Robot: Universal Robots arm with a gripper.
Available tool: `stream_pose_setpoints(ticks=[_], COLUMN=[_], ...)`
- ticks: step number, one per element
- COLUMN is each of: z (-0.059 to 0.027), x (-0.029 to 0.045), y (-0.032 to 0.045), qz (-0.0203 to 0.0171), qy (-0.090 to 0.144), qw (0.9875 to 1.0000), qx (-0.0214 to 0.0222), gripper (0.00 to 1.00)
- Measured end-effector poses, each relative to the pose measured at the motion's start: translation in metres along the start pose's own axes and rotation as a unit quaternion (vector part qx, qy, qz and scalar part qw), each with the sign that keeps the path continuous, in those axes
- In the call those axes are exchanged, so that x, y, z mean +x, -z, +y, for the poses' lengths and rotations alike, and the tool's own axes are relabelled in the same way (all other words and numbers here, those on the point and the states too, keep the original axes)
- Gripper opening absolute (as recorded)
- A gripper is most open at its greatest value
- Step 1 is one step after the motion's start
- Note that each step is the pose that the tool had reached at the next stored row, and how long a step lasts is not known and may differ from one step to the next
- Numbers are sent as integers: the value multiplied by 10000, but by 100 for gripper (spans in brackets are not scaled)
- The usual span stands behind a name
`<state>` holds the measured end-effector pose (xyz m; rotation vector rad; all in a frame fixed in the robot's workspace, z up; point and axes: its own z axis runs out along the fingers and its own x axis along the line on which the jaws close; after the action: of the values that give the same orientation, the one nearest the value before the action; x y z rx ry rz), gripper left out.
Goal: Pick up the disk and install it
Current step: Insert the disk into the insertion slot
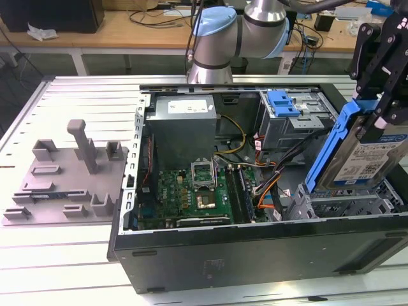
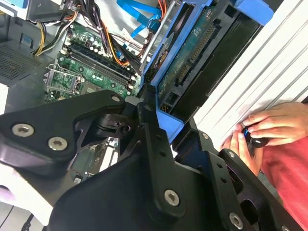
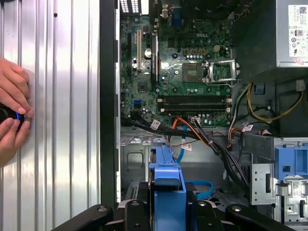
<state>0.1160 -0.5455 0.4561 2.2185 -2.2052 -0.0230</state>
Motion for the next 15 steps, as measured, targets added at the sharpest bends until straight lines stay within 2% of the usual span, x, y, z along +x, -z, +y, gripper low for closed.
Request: stream_pose_setpoints(ticks=[15], z=[-17], x=[0], y=[-116], qz=[1], qy=[-1], qw=[10000], qx=[-8], gripper=[36])
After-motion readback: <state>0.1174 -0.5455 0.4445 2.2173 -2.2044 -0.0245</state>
